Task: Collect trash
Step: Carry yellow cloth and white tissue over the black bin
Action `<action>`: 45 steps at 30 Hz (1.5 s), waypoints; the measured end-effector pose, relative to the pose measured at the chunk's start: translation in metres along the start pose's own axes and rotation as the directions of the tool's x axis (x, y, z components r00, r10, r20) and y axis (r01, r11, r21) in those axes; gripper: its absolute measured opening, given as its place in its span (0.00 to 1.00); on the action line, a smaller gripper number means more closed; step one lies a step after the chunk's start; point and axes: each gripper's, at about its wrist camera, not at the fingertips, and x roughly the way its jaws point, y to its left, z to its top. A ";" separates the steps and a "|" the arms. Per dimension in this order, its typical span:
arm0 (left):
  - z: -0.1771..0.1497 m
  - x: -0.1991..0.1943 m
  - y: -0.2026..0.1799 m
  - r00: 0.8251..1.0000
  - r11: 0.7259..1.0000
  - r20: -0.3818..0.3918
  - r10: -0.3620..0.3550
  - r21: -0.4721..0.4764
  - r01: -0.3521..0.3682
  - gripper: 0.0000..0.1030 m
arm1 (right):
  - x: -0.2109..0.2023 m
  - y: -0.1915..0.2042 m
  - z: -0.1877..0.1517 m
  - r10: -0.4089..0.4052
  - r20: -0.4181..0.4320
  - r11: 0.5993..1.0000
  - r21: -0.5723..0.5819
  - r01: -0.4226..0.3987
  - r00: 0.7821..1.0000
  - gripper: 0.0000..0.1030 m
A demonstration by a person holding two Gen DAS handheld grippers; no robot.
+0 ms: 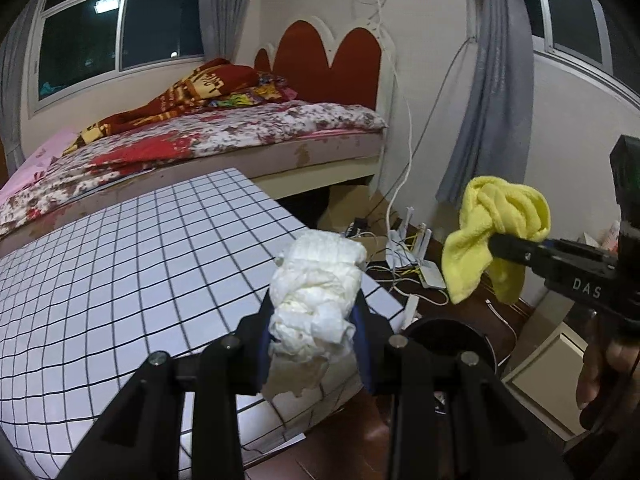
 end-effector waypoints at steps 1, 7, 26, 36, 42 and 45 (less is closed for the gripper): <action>0.000 0.000 -0.003 1.000 1.000 -0.001 -0.004 0.002 0.004 0.35 | -0.002 -0.003 -0.002 -0.008 0.001 1.000 0.004 0.008 1.000 0.22; -0.002 0.010 -0.027 0.999 0.999 -0.016 -0.046 0.027 0.046 0.35 | -0.012 -0.026 -0.012 -0.045 -0.006 0.998 0.035 0.045 0.999 0.22; -0.013 0.042 -0.098 0.983 0.981 -0.083 -0.163 0.094 0.171 0.35 | -0.036 -0.091 -0.042 -0.154 -0.033 0.982 0.109 0.157 0.987 0.22; -0.027 0.061 -0.128 0.968 0.967 -0.144 -0.206 0.120 0.224 0.35 | -0.036 -0.113 -0.063 -0.183 -0.084 0.974 0.121 0.193 0.979 0.23; -0.040 0.078 -0.147 0.952 0.958 -0.200 -0.230 0.127 0.258 0.35 | -0.025 -0.128 -0.080 -0.204 -0.146 0.968 0.115 0.222 0.968 0.23; -0.045 0.088 -0.155 0.944 0.954 -0.228 -0.236 0.133 0.270 0.35 | -0.013 -0.136 -0.090 -0.214 -0.189 0.965 0.112 0.238 0.958 0.23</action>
